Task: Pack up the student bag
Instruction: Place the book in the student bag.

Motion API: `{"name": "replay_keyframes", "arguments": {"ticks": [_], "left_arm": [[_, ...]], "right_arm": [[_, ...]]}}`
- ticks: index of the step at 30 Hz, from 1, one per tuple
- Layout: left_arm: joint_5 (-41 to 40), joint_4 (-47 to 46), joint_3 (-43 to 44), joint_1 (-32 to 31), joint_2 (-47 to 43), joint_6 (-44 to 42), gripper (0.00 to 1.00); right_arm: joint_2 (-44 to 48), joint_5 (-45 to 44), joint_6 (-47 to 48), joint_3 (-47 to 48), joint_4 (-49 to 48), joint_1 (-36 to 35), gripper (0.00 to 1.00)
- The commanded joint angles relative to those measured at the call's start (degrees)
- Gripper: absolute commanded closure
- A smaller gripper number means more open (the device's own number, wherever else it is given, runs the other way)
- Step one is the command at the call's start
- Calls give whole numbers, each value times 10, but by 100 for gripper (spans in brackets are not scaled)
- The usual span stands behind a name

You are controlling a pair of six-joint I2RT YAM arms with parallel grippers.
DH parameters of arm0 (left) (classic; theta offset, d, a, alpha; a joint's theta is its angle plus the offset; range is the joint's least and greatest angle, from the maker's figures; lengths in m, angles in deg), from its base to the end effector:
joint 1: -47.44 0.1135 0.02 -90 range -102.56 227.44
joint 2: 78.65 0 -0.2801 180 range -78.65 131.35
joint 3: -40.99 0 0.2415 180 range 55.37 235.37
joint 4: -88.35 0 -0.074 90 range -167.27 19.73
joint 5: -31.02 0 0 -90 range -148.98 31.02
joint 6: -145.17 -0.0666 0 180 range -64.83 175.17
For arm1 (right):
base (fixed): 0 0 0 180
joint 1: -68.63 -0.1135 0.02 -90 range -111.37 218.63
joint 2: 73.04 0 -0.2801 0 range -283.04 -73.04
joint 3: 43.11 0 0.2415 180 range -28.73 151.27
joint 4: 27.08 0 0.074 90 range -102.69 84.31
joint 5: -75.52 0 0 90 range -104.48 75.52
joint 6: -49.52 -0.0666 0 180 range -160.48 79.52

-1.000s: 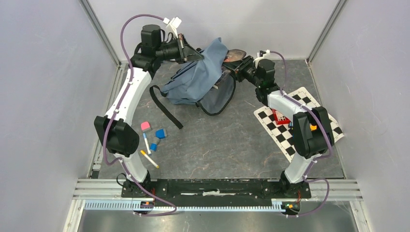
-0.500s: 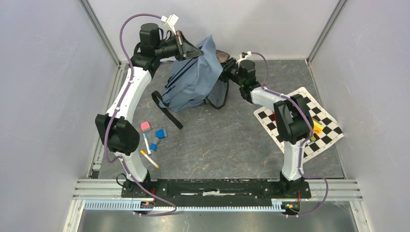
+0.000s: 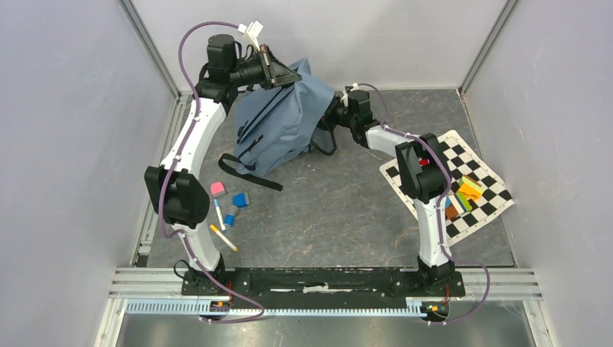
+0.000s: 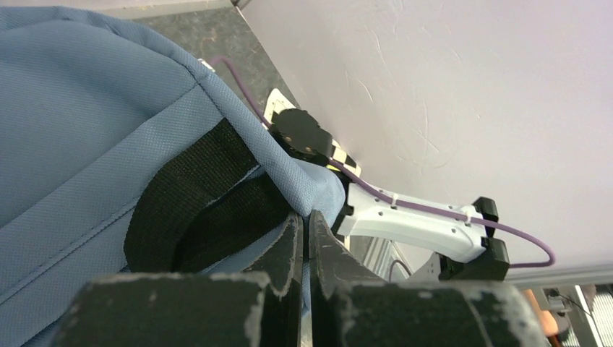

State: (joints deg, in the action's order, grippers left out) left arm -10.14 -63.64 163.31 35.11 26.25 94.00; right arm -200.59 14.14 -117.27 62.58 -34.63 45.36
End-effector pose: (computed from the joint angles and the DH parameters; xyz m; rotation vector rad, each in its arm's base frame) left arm 0.4175 -0.1426 0.4348 0.2456 1.8892 -1.3692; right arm 0.4864 0.2439 0.2129 0.5746 2.0650 1.5965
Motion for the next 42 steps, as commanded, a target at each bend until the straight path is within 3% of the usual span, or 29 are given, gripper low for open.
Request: {"name": "replay_keyframes", "arguments": {"ticks": [1,6,13,22,26,31,39,40,42], "left_arm": [[67,-64,49,0,-11,31,98],[73,-61,58,1,-5,29,98],[85,-60,59,1,-5,27,98],[86,-61,58,0,6,25,98],[76,-62,44,-1,2,22,98],[52,-61,16,-1,-15,7,98],[3,-12,4,0,-36,-37,98],[-12,-6,0,0,-39,-40,98],[-30,-4,-11,0,-46,-43,98]], "right_arm": [[49,118,9,-13,-46,-1,100],[15,177,-15,41,-91,-4,100],[-91,204,-37,196,-70,-28,100],[-121,177,131,204,80,-63,98],[-126,163,183,217,115,-70,75],[-96,140,235,211,140,-65,36],[57,22,384,95,189,-1,10],[77,12,397,72,189,12,2],[126,0,417,30,188,37,2]]}}
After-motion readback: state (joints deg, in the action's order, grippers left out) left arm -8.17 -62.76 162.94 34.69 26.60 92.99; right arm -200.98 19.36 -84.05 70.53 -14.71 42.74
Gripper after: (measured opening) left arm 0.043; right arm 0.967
